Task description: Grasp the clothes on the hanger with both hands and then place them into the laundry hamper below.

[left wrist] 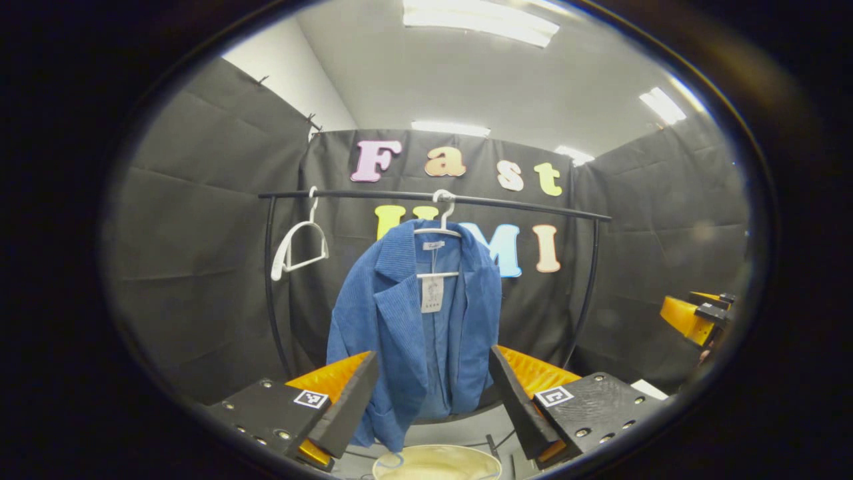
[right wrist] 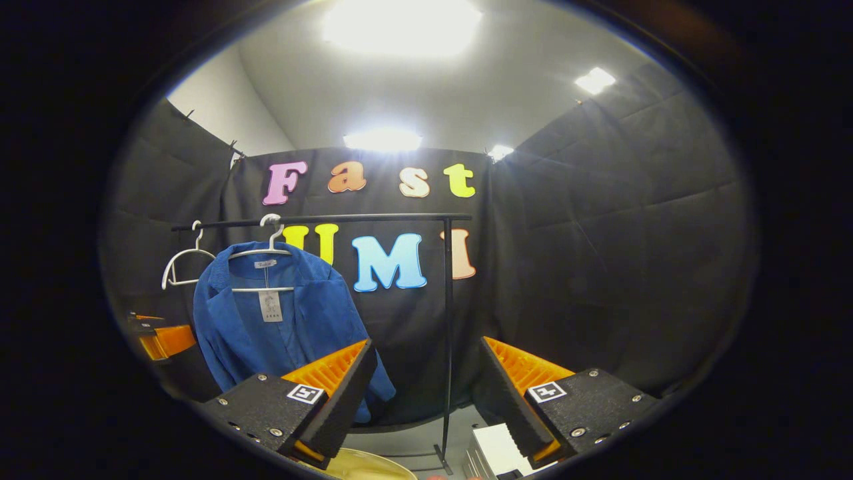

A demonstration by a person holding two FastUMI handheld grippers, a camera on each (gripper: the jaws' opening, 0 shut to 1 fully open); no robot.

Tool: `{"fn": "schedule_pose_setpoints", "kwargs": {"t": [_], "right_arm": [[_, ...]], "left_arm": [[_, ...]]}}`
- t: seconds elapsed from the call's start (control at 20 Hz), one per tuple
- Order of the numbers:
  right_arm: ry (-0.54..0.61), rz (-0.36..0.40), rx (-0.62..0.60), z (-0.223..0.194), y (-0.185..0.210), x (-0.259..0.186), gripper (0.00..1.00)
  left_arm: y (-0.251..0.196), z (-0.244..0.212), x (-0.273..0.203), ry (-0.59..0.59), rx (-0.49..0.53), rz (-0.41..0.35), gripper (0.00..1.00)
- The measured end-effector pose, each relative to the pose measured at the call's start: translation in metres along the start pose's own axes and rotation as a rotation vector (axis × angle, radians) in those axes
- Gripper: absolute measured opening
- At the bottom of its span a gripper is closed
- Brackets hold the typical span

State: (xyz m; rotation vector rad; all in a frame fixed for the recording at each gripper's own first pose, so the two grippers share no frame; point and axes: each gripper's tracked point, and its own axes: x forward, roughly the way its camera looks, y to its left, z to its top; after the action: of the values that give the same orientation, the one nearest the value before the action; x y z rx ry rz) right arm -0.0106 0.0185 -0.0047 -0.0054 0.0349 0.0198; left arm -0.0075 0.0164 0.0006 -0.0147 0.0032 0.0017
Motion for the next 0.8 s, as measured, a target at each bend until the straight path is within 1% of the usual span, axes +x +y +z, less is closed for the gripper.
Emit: {"fn": "schedule_pose_setpoints", "kwargs": {"t": [0.2, 0.3, 0.4, 0.55, 0.7, 0.8], "right_arm": [[0.001, 0.017, -0.002, 0.004, 0.009, 0.003, 0.95], [-0.004, 0.014, -0.015, 0.008, 0.009, 0.004, 0.95], [-0.008, 0.001, -0.018, 0.011, 0.008, 0.004, 0.95], [0.025, 0.010, -0.014, 0.010, 0.016, 0.008, 0.95], [0.020, 0.038, -0.033, 0.020, 0.031, 0.017, 0.95], [0.029, 0.077, -0.033, 0.023, 0.051, 0.028, 0.95]], "left_arm": [[0.005, 0.006, 0.002, -0.008, 0.004, 0.009, 1.00], [0.010, 0.004, 0.003, 0.005, 0.010, 0.025, 1.00], [0.016, -0.007, 0.002, 0.064, -0.012, 0.050, 1.00], [0.020, -0.001, 0.005, 0.067, -0.046, 0.047, 1.00], [0.031, 0.005, 0.007, 0.066, -0.041, 0.066, 1.00], [0.040, 0.007, 0.006, 0.066, -0.063, 0.090, 1.00]]}}
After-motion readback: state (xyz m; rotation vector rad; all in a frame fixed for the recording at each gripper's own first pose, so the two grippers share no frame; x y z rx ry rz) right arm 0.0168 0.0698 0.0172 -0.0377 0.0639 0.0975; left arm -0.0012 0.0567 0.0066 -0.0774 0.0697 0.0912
